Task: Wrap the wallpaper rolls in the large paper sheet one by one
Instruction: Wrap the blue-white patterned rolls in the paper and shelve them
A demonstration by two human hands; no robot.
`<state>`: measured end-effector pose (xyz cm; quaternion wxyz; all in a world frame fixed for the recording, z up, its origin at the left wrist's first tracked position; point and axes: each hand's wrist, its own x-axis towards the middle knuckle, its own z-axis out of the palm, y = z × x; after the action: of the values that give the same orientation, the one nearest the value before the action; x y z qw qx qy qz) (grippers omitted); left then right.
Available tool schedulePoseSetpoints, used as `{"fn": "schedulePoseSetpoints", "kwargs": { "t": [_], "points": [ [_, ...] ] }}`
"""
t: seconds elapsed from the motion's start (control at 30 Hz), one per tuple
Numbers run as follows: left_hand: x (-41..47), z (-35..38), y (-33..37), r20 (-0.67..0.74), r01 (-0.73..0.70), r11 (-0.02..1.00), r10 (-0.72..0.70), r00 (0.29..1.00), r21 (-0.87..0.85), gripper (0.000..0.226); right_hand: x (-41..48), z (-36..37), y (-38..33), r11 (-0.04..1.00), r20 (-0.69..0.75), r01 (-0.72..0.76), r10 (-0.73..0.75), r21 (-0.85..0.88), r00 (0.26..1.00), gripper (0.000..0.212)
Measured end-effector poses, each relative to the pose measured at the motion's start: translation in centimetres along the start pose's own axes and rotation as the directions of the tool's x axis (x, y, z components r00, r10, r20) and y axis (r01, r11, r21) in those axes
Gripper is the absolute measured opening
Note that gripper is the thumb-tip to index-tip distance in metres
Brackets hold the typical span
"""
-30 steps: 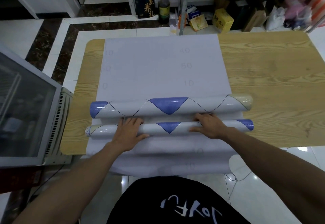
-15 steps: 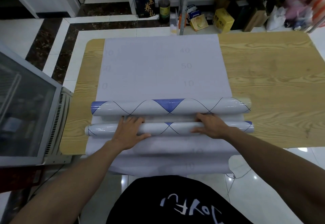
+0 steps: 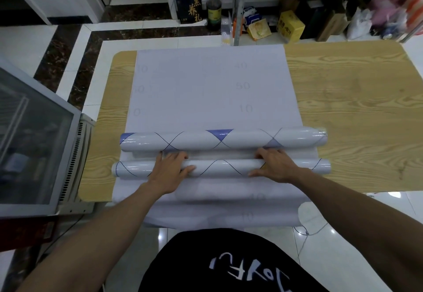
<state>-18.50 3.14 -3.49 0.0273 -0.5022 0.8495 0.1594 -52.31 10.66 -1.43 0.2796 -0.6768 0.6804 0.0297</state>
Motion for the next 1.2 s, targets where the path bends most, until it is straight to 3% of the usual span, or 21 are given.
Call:
{"fn": "schedulePoseSetpoints", "kwargs": {
  "t": [0.07,0.13,0.2,0.3,0.4,0.6,0.73,0.8,0.9,1.03,1.2],
  "points": [
    [-0.14,-0.12,0.07,0.004,-0.014,1.0,0.014,1.0,0.023,0.066,0.07,-0.32,-0.24,0.999,-0.015,0.01,-0.01,-0.036,1.0,0.075],
    [-0.27,-0.09,-0.08,0.037,-0.044,0.998,0.042,0.998,0.05,0.075,0.13,-0.38,-0.32,0.997,-0.044,0.04,-0.042,-0.062,0.998,0.104],
    [-0.44,-0.08,-0.32,0.063,-0.066,0.996,0.062,0.996,0.061,0.085,0.15,-0.15,-0.29,0.995,-0.03,0.033,-0.036,-0.097,0.999,0.119],
    [-0.73,-0.05,-0.39,0.027,-0.067,0.997,0.066,0.997,0.044,0.096,-0.01,0.05,-0.51,0.998,-0.026,0.006,-0.008,-0.069,1.0,0.112],
    [-0.72,-0.52,-0.24,-0.021,-0.036,0.999,0.037,0.999,0.026,0.077,-0.42,-0.1,-0.47,0.999,-0.044,0.018,-0.017,0.033,0.999,0.097],
    [-0.32,0.03,-0.5,-0.079,-0.053,0.995,0.06,0.995,0.089,0.068,0.01,0.12,0.07,0.997,-0.058,0.078,-0.078,-0.014,0.995,0.108],
    [-0.42,-0.49,-0.2,-0.023,-0.093,0.992,0.095,0.995,0.088,0.073,-0.18,0.09,0.09,0.998,0.041,0.031,-0.033,0.051,0.999,0.058],
    [-0.69,-0.77,-0.16,-0.01,-0.114,0.992,0.115,0.993,0.052,0.072,-0.47,0.38,0.21,0.994,-0.005,0.01,-0.009,0.108,1.0,0.049],
    [-0.83,-0.58,-0.3,-0.03,-0.133,0.989,0.136,0.99,0.068,0.065,-0.74,0.46,-0.01,0.993,-0.07,-0.01,0.018,0.117,0.997,0.057],
    [-0.54,0.03,-0.57,-0.039,-0.109,0.989,0.113,0.993,0.1,0.065,-0.66,0.39,0.1,1.0,-0.013,0.012,-0.012,-0.025,1.0,0.097],
    [-0.58,-0.52,0.0,0.022,-0.067,0.997,0.066,0.998,0.046,0.084,-0.72,0.48,0.19,1.0,-0.021,0.011,-0.012,-0.006,1.0,0.071]
  ]
}}
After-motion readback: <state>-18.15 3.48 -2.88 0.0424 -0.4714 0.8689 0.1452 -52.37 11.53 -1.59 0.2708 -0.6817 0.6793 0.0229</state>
